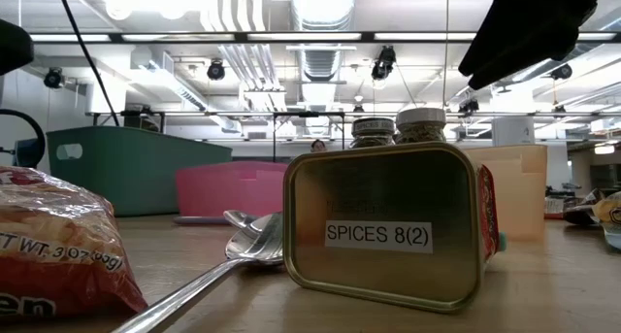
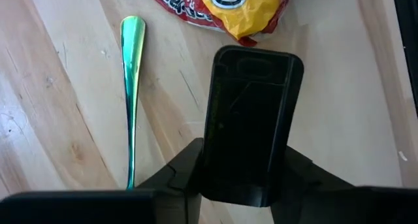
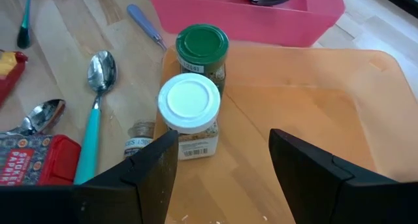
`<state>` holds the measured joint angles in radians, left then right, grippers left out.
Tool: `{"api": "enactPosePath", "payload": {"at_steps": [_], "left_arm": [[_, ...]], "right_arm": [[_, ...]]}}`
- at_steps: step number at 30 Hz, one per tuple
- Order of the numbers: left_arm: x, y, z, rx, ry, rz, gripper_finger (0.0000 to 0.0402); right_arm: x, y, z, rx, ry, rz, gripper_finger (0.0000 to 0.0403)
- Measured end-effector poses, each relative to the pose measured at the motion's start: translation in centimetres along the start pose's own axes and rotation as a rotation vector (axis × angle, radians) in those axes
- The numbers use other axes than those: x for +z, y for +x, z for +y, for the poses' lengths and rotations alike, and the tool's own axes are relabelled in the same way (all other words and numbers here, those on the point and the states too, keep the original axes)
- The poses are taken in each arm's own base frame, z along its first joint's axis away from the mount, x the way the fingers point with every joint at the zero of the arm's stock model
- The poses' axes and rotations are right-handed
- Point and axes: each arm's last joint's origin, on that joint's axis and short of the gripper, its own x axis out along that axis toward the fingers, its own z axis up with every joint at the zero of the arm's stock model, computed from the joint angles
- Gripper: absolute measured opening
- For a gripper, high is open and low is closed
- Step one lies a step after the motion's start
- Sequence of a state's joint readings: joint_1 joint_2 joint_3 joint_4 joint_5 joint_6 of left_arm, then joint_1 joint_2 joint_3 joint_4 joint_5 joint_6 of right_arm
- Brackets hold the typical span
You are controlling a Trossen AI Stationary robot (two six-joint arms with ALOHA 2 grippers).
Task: Pick & Place Food Item
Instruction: Put the black seasoning can into the orange bin
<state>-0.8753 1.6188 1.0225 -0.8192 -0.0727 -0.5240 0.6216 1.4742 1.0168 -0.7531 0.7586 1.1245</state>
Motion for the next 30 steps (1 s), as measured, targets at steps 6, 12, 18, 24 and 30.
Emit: {"api": "enactPosePath", "payload": {"at_steps": [6, 12, 18, 24, 30], "left_arm": [[0.2, -0.6, -0.1, -0.008, -0.013, 0.010, 0.0117], [1.1, -3.3, -0.3, 0.031, -0.049, 0.033, 0.0117], [2.1, -6.8, 0.0, 0.154, -0.046, -0.045, 0.0117], [3.5, -9.2, 1.7, 0.267, -0.037, -0.164, 0.0117], [5.9, -9.3, 6.6, 0.318, -0.207, -0.208, 0.0117]], "right_arm": [[0.3, 0.0, 0.5, 0.045, 0.003, -0.023, 0.0235], [0.7, -0.1, 1.2, 0.091, -0.015, -0.062, 0.0235], [0.7, -0.1, 1.3, 0.097, -0.028, -0.068, 0.0235], [1.1, 0.1, 2.2, 0.126, -0.026, -0.147, 0.0235], [2.5, 0.8, 4.6, 0.220, -0.102, -0.263, 0.0235]]}}
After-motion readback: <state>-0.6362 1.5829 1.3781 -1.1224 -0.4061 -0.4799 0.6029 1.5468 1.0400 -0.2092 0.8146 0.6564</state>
